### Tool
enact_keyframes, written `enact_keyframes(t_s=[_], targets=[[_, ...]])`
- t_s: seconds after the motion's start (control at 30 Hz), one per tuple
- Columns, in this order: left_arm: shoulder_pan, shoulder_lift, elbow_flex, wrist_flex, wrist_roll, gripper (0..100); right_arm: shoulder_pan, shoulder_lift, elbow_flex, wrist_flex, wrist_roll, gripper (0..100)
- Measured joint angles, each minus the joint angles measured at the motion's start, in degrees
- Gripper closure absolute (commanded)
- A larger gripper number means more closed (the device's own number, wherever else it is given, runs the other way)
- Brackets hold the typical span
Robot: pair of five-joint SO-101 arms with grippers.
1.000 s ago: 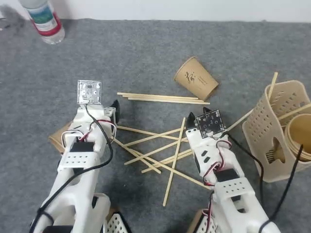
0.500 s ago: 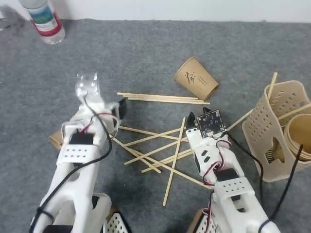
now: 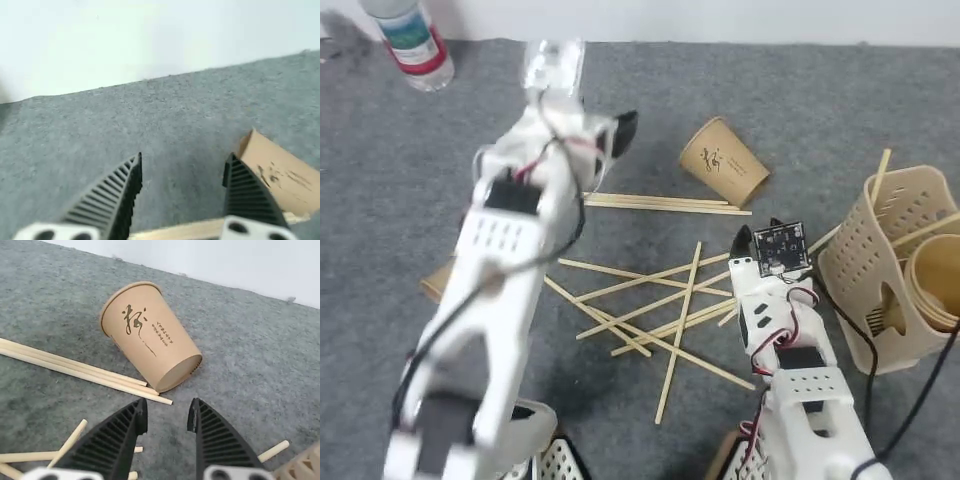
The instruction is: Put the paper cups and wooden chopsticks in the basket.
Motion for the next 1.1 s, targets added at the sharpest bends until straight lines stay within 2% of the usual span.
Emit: enact_keyframes(t_s=[0.2, 0.27, 0.43, 0.53, 0.73, 0.87, 1.1], targets=[[2.3, 30.2, -27.8, 9.1, -0.1, 74, 0.3, 0.0, 0.0, 0.0, 0.0, 85.0], [2.5, 39.9, -38.1, 11.0, -0.1, 77, 0.4, 0.0, 0.0, 0.0, 0.0, 85.0], [2.8, 56.2, -62.9, 21.1, -0.1, 83, 0.5, 0.0, 0.0, 0.0, 0.0, 85.0], [2.7, 61.8, -75.4, 29.1, -0.1, 83, 0.1, 0.0, 0.0, 0.0, 0.0, 85.0], [2.5, 70.3, -93.1, 45.7, -0.2, 83, 0.1, 0.0, 0.0, 0.0, 0.0, 85.0], [-0.7, 74.0, -105.9, 54.3, -0.2, 83, 0.1, 0.0, 0.0, 0.0, 0.0, 85.0], [-6.3, 75.2, -108.7, 54.4, -4.1, 83, -0.1, 0.0, 0.0, 0.0, 0.0, 85.0]])
